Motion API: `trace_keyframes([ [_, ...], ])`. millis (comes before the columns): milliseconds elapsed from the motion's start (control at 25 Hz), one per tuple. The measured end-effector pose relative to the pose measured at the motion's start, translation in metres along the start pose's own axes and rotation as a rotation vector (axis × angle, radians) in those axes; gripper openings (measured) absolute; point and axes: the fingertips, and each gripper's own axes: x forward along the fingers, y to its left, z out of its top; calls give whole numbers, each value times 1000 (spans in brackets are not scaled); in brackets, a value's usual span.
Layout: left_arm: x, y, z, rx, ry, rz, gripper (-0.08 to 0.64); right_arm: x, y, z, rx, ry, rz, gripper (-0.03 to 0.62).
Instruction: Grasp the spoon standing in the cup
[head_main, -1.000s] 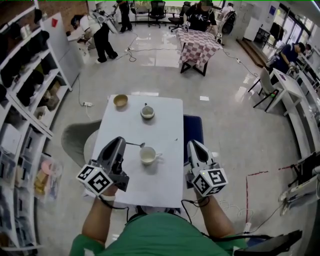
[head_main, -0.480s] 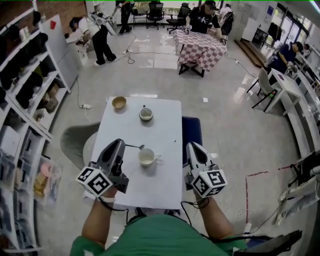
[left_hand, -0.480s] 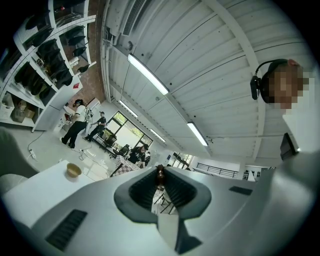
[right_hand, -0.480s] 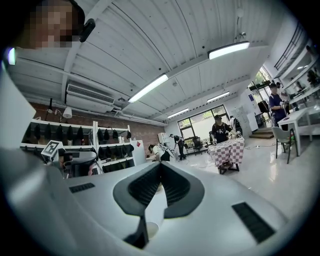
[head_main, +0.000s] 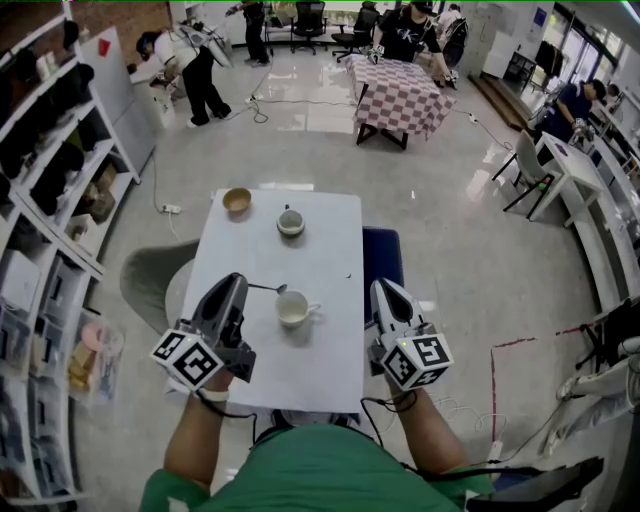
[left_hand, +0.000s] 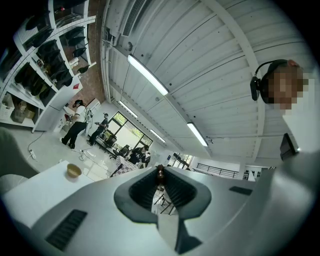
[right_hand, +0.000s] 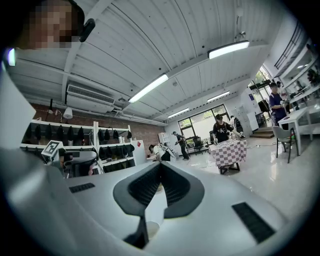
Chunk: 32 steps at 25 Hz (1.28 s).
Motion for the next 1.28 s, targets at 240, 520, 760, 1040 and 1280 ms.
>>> trace_keyframes([
  [240, -1, 0, -1, -1, 2, 2, 55, -1, 1, 0, -1, 2, 2, 21],
  [520, -1, 1, -4, -7, 10, 2, 55, -2, 3, 3, -7, -2, 3, 21],
  [760, 2, 5, -4, -9, 16, -4, 55, 4, 6, 1, -12, 2, 9, 21],
  [1040, 0, 5, -4, -10, 23, -4, 55, 3, 12, 2, -21, 2, 22, 21],
  [1280, 2, 4, -6, -11, 25, -11, 55, 1, 9, 3, -24, -1, 16, 21],
])
